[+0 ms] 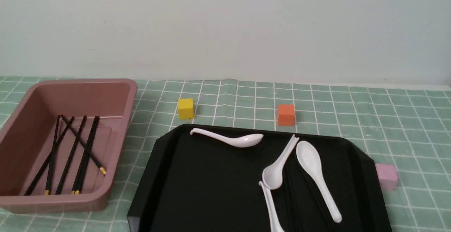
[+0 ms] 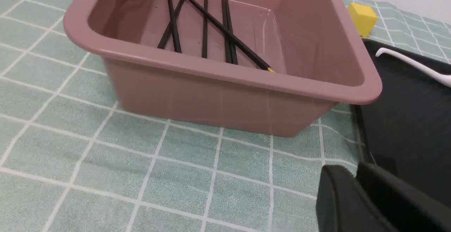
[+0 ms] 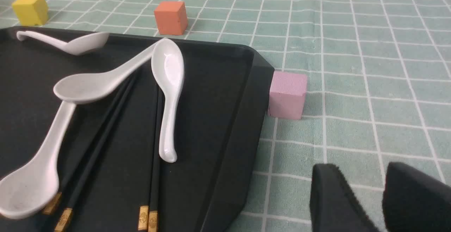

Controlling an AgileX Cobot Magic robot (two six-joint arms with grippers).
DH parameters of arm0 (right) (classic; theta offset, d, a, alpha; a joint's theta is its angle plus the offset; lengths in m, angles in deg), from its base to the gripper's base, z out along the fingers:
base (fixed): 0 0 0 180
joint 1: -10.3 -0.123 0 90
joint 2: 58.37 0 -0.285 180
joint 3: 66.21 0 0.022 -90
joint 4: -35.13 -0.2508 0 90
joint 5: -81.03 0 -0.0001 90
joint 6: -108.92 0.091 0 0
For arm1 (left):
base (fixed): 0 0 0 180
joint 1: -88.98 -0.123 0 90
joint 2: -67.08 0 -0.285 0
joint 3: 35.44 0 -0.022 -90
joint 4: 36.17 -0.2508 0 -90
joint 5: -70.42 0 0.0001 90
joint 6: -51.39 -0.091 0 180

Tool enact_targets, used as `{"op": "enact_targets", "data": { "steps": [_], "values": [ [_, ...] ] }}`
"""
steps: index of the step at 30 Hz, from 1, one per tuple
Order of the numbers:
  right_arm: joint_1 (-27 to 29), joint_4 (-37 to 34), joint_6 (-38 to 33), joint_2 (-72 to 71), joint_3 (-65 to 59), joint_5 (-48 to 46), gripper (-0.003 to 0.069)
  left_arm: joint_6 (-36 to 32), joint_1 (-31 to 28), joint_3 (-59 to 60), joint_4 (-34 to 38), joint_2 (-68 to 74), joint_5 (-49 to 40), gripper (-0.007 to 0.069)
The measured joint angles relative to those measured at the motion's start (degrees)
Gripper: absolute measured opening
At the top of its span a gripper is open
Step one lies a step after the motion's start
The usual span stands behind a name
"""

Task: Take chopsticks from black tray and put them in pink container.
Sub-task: 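Move the gripper over the chopsticks on the black tray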

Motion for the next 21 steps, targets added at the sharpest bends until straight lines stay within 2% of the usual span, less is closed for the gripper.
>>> {"op": "enact_targets", "data": {
  "steps": [21],
  "values": [
    [0.0, 0.0, 0.0, 0.0, 0.0, 0.0, 0.024, 0.0, 0.0, 0.0, 0.0, 0.0, 0.0, 0.0092]
  ]
}}
